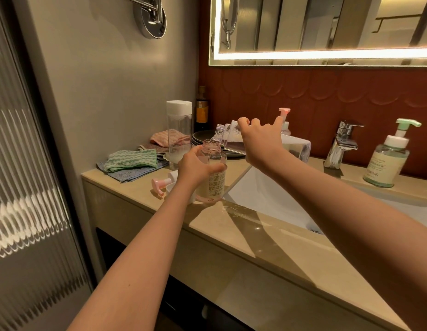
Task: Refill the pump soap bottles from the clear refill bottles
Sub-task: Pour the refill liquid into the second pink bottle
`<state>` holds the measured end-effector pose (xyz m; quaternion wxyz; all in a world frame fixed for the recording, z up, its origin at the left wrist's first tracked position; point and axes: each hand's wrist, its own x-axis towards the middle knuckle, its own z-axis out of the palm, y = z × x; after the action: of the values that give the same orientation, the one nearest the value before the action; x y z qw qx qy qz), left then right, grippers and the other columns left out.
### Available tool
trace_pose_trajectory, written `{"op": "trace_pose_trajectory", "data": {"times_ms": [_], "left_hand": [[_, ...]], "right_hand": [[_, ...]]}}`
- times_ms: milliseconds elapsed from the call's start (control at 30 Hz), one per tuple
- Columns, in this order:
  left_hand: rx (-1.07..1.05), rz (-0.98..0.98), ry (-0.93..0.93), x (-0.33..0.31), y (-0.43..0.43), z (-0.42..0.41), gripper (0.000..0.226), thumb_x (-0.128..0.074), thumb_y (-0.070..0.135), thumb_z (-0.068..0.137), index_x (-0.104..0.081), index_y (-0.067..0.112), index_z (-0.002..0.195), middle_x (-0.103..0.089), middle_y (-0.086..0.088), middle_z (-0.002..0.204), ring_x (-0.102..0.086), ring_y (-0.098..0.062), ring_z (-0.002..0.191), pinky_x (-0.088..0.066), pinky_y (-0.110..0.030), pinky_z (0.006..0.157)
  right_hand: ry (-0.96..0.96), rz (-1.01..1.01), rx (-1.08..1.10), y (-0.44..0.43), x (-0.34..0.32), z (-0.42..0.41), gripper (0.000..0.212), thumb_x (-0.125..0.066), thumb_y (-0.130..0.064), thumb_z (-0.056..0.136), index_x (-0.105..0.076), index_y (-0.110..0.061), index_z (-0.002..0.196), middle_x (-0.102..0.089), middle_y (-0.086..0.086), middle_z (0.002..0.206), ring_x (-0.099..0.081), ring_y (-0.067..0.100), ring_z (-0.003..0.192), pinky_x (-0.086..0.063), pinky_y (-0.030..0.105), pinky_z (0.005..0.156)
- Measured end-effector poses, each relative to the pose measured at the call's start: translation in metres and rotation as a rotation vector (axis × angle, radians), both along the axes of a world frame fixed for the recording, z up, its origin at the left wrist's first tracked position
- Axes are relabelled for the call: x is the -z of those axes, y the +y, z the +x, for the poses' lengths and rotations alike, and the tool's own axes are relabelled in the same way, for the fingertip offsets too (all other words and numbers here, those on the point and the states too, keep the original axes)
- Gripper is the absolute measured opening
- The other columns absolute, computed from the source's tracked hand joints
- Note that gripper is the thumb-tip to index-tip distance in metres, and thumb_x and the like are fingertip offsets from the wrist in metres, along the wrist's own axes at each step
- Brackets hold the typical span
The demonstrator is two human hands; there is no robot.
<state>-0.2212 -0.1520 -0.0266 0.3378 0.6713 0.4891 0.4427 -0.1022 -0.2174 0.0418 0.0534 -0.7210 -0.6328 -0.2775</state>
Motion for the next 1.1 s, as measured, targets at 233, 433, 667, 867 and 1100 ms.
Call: {"op": "trace_pose_trajectory", "data": {"times_ms": [233,433,667,867,1100], "left_hand": [[0.004,-0.008,-0.001,-0.0004,-0.0009,-0.0005,0.086,-0.078,0.030,0.072,-0.033,0.013,0.143,-0.041,-0.006,0.144,-0.040,-0.027,0.130,-0.041,-0.038,0.097],[-0.009,0.004,0.017,-0.0006,-0.0017,0.0002,0.085,-0.078,0.032,0.072,-0.034,0.013,0.142,-0.042,-0.006,0.144,-0.041,-0.027,0.130,-0.042,-0.038,0.097],[-0.006,0.007,0.019,-0.0009,-0.0031,0.0000,0.083,-0.077,0.031,0.073,-0.035,0.014,0.142,-0.043,-0.006,0.143,-0.041,-0.027,0.129,-0.042,-0.039,0.096],[-0.006,0.004,0.009,-0.0012,-0.0037,0.0001,0.084,-0.078,0.031,0.072,-0.034,0.014,0.142,-0.042,-0.005,0.144,-0.041,-0.027,0.129,-0.041,-0.039,0.097],[-0.002,0.000,-0.008,-0.0009,-0.0034,-0.0001,0.083,-0.079,0.029,0.071,-0.036,0.013,0.141,-0.043,-0.006,0.143,-0.040,-0.026,0.130,-0.039,-0.039,0.099]], "right_hand": [[-0.011,-0.002,0.004,-0.0014,-0.0001,-0.0013,0.062,-0.060,-0.005,0.084,-0.030,-0.009,0.138,-0.049,0.011,0.127,-0.053,0.028,0.111,-0.020,0.053,0.107],[-0.001,-0.001,0.006,-0.0008,-0.0002,-0.0013,0.060,-0.059,-0.004,0.084,-0.030,-0.009,0.137,-0.050,0.012,0.124,-0.054,0.028,0.108,-0.018,0.053,0.108],[-0.007,0.008,-0.002,-0.0021,0.0003,-0.0013,0.060,-0.059,-0.003,0.084,-0.031,-0.009,0.137,-0.051,0.012,0.123,-0.054,0.029,0.108,-0.020,0.052,0.107],[0.000,0.017,0.002,-0.0010,0.0010,-0.0011,0.058,-0.058,-0.003,0.084,-0.032,-0.008,0.135,-0.053,0.011,0.119,-0.055,0.028,0.105,-0.022,0.051,0.106],[-0.017,0.006,0.012,-0.0050,-0.0008,-0.0041,0.059,-0.059,-0.003,0.083,-0.031,-0.008,0.135,-0.050,0.011,0.125,-0.054,0.030,0.109,-0.021,0.049,0.107]]}}
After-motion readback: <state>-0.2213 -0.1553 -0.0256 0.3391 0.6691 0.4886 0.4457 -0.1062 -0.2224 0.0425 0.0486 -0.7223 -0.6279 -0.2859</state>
